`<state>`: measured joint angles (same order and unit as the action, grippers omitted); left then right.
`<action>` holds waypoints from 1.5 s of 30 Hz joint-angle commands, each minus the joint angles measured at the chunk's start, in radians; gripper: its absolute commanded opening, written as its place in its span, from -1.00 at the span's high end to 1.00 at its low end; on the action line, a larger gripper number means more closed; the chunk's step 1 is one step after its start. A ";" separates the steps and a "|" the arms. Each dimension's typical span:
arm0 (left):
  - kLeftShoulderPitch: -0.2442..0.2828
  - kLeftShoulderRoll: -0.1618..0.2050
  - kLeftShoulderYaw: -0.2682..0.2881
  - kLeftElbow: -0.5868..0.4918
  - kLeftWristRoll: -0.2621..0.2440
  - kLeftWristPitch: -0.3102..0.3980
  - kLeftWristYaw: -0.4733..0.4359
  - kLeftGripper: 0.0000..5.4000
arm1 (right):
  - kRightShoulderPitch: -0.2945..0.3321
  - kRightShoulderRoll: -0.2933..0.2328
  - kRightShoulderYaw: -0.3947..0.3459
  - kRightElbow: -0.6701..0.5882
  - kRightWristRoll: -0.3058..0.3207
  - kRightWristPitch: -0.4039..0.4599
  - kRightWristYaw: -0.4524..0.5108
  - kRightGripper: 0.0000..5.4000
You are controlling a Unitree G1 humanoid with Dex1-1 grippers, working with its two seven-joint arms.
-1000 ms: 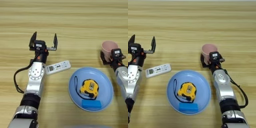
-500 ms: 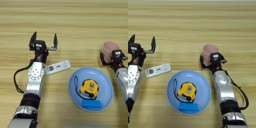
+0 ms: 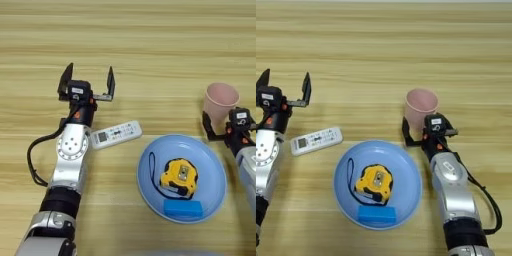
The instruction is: Move the objects on the table
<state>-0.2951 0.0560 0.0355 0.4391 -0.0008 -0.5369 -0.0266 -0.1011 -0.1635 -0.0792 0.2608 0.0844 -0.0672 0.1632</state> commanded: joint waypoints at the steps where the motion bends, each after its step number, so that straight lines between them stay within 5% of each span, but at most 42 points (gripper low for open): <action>1: -0.012 0.006 0.002 0.003 0.009 -0.009 0.000 -1.00 | 0.057 0.008 -0.002 -0.054 0.016 0.022 0.012 -0.99; 10: -0.019 0.006 0.002 0.016 0.009 -0.012 0.000 -1.00 | 0.187 0.020 -0.010 -0.183 0.046 0.000 0.031 -0.99; 18: -0.034 0.008 0.005 0.041 0.005 -0.020 -0.002 -1.00 | 0.331 0.018 -0.015 -0.438 0.110 -0.155 0.098 -0.99; 22: -0.041 0.011 0.006 0.057 0.003 -0.027 -0.003 -1.00 | 0.351 0.002 -0.038 -0.541 0.142 -0.168 0.108 -0.99; 30: -0.049 0.014 0.010 0.075 0.001 -0.037 -0.005 -1.00 | 0.271 -0.014 -0.091 -0.587 0.158 -0.168 0.088 -0.99; 38: -0.034 0.020 0.017 0.052 -0.004 -0.037 -0.011 -1.00 | 0.131 -0.017 -0.186 -0.326 0.167 -0.279 0.070 -0.99; 45: -0.014 0.032 0.031 0.027 -0.015 -0.028 -0.022 -1.00 | 0.092 0.002 -0.194 -0.135 0.080 -0.466 0.032 -0.99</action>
<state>-0.3240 0.0770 0.0615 0.4825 -0.0073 -0.5669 -0.0417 0.0086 -0.1685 -0.2739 0.0935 0.1804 -0.4920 0.2042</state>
